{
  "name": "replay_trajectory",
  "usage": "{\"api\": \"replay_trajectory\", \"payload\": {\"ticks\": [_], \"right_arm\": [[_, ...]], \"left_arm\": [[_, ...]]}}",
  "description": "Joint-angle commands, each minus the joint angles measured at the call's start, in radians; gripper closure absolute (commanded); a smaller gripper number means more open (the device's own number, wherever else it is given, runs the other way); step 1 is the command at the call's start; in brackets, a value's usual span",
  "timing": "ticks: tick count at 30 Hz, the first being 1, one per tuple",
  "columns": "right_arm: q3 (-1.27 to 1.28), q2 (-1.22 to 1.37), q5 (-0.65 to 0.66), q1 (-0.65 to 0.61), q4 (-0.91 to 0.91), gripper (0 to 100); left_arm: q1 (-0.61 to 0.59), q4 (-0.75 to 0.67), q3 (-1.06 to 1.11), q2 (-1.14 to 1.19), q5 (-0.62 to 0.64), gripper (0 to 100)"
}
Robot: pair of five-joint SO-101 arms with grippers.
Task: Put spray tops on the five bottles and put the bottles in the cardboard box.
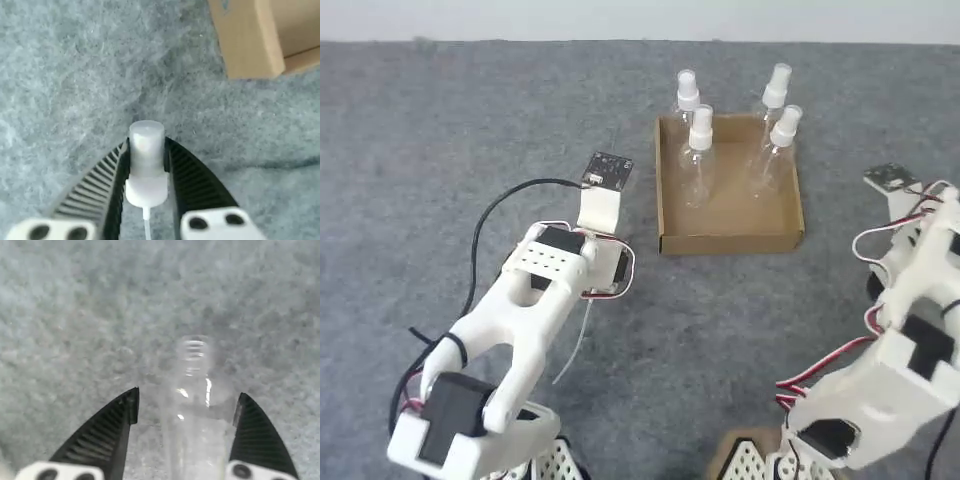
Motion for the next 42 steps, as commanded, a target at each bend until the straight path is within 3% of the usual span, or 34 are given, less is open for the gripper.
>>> {"api": "replay_trajectory", "payload": {"ticks": [1,7,17,23,29,36,42], "right_arm": [[-0.098,0.033,0.014,0.047,0.004,75.0],[-0.098,0.068,0.054,0.048,0.005,76.8],[-0.107,0.056,0.048,0.05,0.013,99.0],[-0.114,-0.093,0.032,0.042,0.104,99.2],[-0.058,-0.337,-0.104,0.007,0.11,99.2],[0.149,-0.662,-0.258,-0.205,0.076,99.2],[0.253,-0.937,-0.42,-0.529,0.073,99.2]], "left_arm": [[0.003,-0.025,-0.007,-0.052,0.005,98],[0.003,-0.025,-0.005,-0.052,0.005,98],[0.003,-0.025,-0.004,-0.052,0.005,99],[-0.006,-0.018,-0.01,-0.063,0.006,99],[-0.051,-0.017,-0.013,-0.1,0.012,99],[-0.15,0.041,-0.007,-0.345,0.008,99],[-0.186,0.149,-0.056,-0.589,0.006,99]]}}
